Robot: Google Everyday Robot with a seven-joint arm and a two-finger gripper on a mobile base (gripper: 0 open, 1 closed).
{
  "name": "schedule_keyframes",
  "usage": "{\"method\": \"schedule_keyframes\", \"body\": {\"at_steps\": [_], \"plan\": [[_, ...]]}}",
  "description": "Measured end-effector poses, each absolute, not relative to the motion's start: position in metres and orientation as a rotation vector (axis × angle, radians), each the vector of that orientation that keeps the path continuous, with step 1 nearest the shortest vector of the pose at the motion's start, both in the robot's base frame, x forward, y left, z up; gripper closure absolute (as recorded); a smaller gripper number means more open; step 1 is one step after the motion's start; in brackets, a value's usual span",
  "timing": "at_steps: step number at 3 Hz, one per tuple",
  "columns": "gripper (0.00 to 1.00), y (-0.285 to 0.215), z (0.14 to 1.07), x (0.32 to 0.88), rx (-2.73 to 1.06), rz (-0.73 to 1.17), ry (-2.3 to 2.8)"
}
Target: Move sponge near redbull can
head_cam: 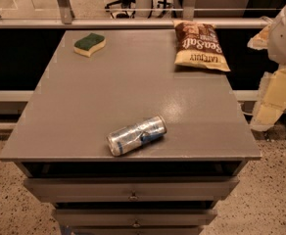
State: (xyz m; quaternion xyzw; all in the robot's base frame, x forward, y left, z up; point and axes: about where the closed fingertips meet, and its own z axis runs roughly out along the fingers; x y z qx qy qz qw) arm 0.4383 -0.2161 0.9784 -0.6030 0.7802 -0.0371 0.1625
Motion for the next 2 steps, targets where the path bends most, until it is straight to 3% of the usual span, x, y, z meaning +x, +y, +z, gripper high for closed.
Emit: {"method": "schedule_keyframes", "body": {"at_steps": [2], "plan": [[0.00,-0.203,0.981,0.468,-1.723,-0.118,2.167]]}}
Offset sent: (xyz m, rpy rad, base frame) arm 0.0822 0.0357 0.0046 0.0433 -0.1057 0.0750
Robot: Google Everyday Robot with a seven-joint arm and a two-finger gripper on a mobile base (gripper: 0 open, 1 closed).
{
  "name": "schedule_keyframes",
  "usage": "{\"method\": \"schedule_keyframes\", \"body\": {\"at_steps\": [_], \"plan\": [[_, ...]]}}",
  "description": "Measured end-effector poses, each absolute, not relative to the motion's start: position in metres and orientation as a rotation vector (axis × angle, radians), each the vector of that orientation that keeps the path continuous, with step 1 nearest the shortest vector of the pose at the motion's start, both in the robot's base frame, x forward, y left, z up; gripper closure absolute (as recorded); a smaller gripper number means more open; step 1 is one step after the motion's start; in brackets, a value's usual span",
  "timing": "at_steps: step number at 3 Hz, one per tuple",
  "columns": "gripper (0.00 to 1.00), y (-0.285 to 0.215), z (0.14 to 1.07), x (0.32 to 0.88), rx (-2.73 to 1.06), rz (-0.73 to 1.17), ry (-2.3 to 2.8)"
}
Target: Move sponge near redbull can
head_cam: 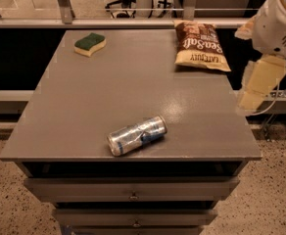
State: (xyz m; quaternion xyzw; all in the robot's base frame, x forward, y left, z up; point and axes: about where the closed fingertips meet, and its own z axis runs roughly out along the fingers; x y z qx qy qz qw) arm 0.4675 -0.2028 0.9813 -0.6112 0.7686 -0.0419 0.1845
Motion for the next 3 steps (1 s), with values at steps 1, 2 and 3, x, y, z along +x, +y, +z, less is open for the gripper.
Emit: {"method": "schedule_keyframes", "body": {"at_steps": [1,2,3], "plan": [[0.00,-0.146,0.989,0.547,-1.796,-0.135,1.980],[0.00,-0.093,1.000,0.602,-1.834,-0.106,1.836],[0.00,-0.094,1.000,0.602,-1.833,-0.105,1.837]]}}
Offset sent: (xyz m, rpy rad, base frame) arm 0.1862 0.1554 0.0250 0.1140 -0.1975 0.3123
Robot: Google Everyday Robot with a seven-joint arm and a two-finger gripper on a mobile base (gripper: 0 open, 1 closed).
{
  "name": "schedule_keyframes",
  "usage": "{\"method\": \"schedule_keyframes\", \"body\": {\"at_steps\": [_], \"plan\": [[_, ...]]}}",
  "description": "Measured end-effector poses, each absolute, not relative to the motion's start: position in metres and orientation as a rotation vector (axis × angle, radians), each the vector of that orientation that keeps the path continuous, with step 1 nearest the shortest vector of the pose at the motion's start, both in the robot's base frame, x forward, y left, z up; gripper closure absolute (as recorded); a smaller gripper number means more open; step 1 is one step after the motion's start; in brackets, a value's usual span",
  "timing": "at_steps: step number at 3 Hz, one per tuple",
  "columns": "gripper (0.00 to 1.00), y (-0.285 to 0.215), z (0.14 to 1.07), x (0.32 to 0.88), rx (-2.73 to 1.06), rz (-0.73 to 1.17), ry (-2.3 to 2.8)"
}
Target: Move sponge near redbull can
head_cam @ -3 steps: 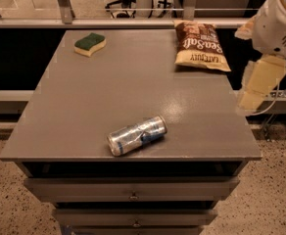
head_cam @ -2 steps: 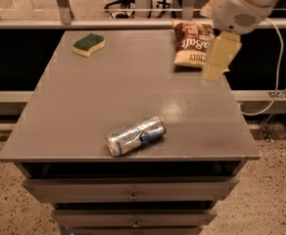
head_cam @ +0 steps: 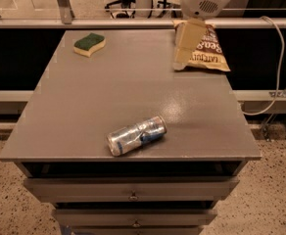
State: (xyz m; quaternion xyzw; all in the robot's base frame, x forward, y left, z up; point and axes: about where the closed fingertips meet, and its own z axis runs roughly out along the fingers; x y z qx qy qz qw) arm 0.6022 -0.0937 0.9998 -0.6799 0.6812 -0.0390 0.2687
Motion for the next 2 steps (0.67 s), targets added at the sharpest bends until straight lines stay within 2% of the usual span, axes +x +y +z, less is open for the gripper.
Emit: {"method": "schedule_keyframes", "body": {"at_steps": [1,2], "plan": [[0.00,-0.093,1.002,0.625,-1.763,-0.052,1.794],[0.00,-0.051,0.997,0.697,-1.527,0.164,1.744]]}}
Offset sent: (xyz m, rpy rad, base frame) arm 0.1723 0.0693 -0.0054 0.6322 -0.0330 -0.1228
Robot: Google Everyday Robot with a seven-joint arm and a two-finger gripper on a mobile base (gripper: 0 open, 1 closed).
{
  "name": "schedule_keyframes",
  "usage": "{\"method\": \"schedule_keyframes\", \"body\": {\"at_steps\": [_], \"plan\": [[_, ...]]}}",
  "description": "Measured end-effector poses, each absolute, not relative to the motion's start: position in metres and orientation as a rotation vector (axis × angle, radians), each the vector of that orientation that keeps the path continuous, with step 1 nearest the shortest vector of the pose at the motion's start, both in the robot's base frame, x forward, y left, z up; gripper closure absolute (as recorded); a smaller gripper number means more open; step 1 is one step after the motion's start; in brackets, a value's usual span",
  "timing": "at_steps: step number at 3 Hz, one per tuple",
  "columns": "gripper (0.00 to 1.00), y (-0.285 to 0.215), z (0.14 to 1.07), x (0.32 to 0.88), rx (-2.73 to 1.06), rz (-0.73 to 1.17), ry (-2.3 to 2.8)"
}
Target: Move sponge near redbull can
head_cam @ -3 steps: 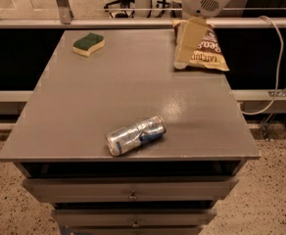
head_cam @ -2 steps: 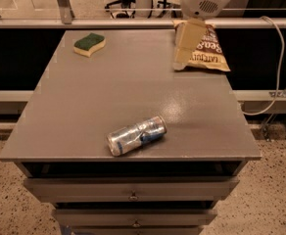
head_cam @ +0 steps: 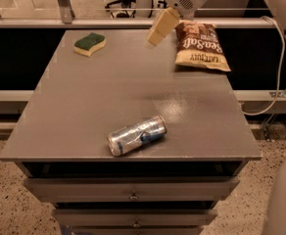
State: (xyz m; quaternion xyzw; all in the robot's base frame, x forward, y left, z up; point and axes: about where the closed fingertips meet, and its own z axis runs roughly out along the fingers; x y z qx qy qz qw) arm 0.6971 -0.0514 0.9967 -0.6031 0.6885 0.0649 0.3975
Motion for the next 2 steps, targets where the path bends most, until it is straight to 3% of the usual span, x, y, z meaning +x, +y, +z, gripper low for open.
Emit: {"method": "schedule_keyframes", "body": {"at_steps": [2], "plan": [[0.00,0.040,0.973,0.792,-1.244,0.460,1.809]]}}
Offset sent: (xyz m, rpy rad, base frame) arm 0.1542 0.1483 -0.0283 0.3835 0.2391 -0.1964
